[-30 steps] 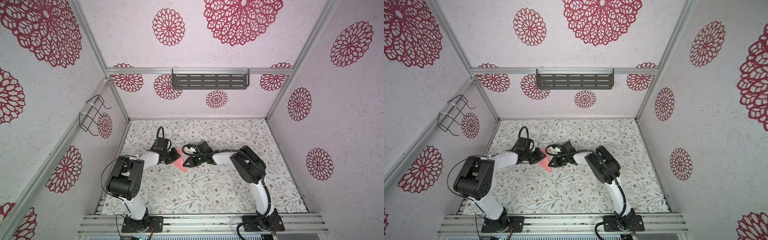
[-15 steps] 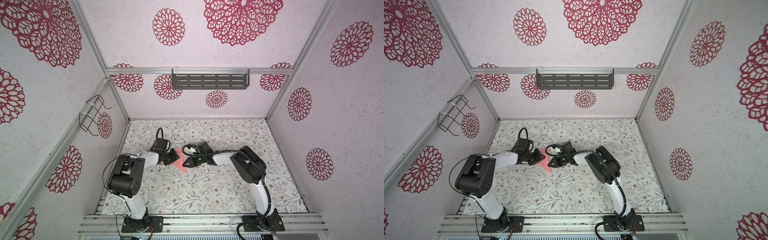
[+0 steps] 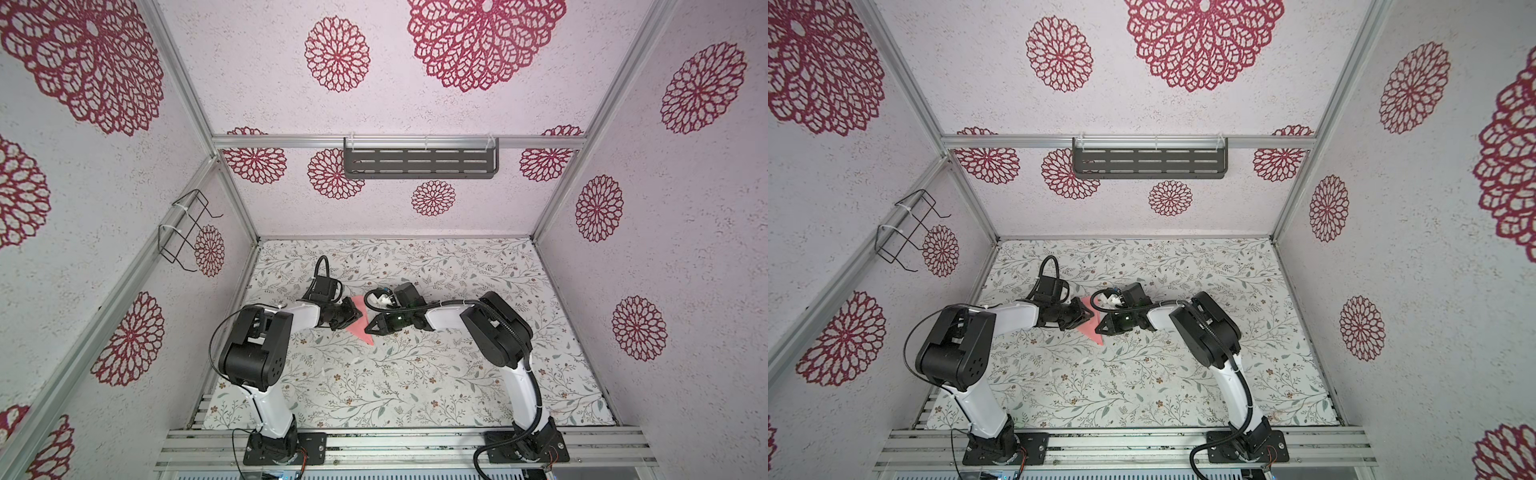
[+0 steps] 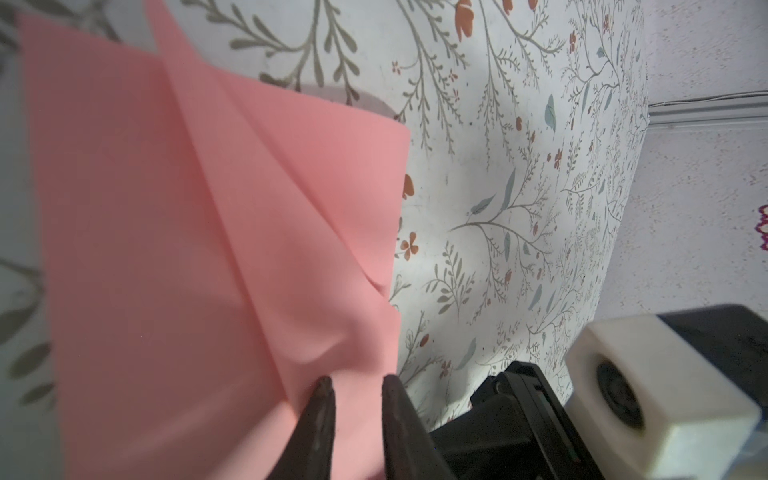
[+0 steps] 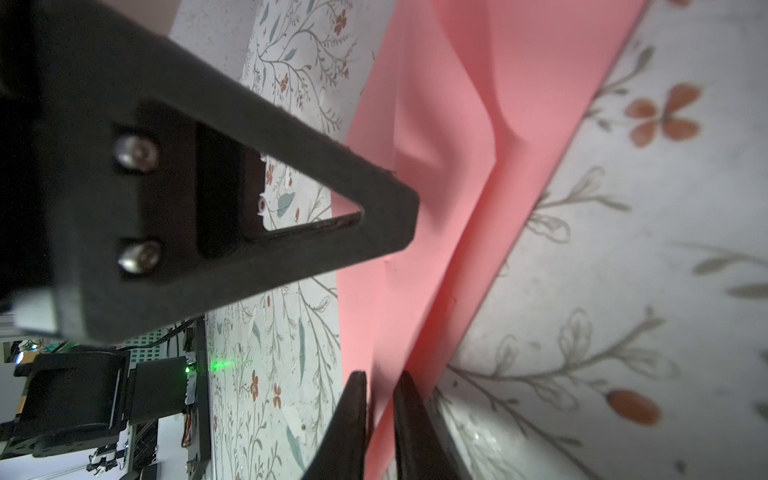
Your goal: Fold a paper plane with a square sheet of paper (pick it up from the middle)
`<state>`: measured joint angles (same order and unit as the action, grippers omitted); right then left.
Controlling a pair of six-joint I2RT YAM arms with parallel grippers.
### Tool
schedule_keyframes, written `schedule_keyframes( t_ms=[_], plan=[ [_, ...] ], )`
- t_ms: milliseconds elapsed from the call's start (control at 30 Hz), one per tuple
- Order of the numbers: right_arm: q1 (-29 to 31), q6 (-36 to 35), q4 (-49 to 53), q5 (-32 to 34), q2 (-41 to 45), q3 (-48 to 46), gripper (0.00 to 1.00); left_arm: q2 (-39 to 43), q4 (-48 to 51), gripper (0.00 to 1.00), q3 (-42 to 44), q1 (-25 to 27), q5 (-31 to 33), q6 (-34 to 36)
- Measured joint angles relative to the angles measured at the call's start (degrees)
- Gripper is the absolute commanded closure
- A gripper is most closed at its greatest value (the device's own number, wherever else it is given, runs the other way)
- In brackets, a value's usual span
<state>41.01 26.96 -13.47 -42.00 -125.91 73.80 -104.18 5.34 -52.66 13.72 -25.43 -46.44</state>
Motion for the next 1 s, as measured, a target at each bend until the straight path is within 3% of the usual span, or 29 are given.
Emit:
schedule_keyframes(
  t_ms=[1000],
  plan=[
    [-0.02, 1.86, -0.2, 1.49, 1.92, -2.16, 0.84, -2.45, 1.33, 0.8, -1.73, 0.31, 0.33, 0.09]
  ],
)
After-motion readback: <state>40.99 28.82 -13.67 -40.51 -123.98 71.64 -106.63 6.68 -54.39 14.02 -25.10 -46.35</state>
